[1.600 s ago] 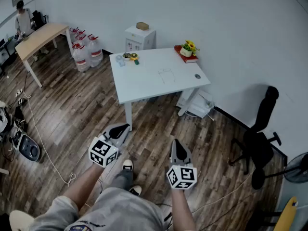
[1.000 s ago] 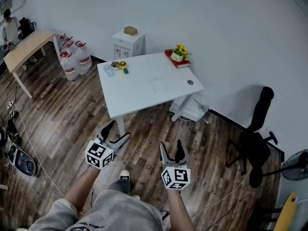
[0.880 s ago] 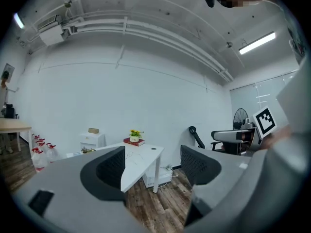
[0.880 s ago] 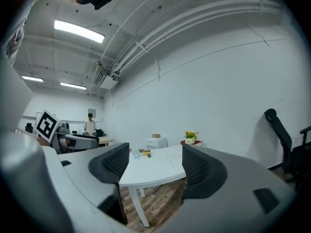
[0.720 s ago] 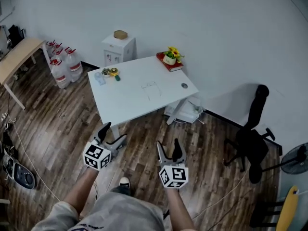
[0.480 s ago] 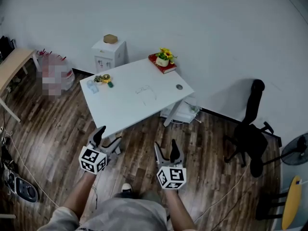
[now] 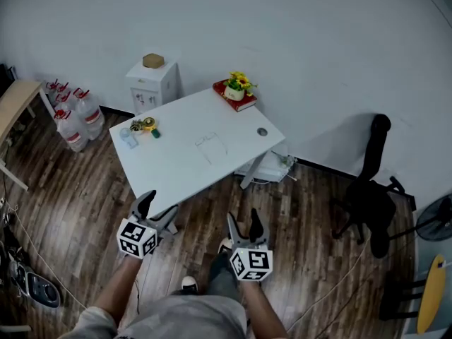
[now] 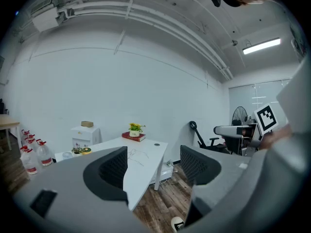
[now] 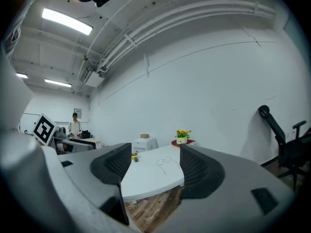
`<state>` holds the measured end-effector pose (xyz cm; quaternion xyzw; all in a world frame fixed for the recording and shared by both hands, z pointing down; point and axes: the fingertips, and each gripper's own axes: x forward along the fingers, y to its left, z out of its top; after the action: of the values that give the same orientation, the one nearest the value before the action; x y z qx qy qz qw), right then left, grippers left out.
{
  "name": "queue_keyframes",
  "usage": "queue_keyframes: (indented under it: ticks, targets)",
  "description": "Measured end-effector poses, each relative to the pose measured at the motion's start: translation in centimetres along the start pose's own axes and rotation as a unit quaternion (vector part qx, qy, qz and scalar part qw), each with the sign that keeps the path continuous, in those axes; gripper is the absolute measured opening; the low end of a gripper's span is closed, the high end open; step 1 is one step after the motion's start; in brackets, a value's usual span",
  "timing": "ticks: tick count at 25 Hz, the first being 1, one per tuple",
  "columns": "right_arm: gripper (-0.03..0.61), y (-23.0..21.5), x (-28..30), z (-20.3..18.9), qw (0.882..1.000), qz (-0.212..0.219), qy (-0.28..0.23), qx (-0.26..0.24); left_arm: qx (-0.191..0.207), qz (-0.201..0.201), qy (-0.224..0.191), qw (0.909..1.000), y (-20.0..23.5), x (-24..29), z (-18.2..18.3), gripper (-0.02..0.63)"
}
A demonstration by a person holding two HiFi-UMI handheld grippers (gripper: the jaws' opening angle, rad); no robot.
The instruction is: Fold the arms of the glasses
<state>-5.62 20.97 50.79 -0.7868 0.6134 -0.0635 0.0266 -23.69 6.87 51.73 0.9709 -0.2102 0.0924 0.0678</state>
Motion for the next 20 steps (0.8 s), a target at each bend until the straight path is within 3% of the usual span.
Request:
queue_keyframes:
  ticks: [11, 20]
  targets:
    - [0.29, -8.2, 13.2, 0.7, 1.0, 0.024, 0.002, 0.013, 0.0, 0.018, 0.018, 0.9997, 4.1, 13.8, 1.9, 0.336]
    - [0.282, -15.8, 26.6, 3.9, 0.995, 0.097, 0.021, 0.002, -0.016, 0.066, 0.03, 0.9972, 7.3, 26.4, 5.2, 0.334]
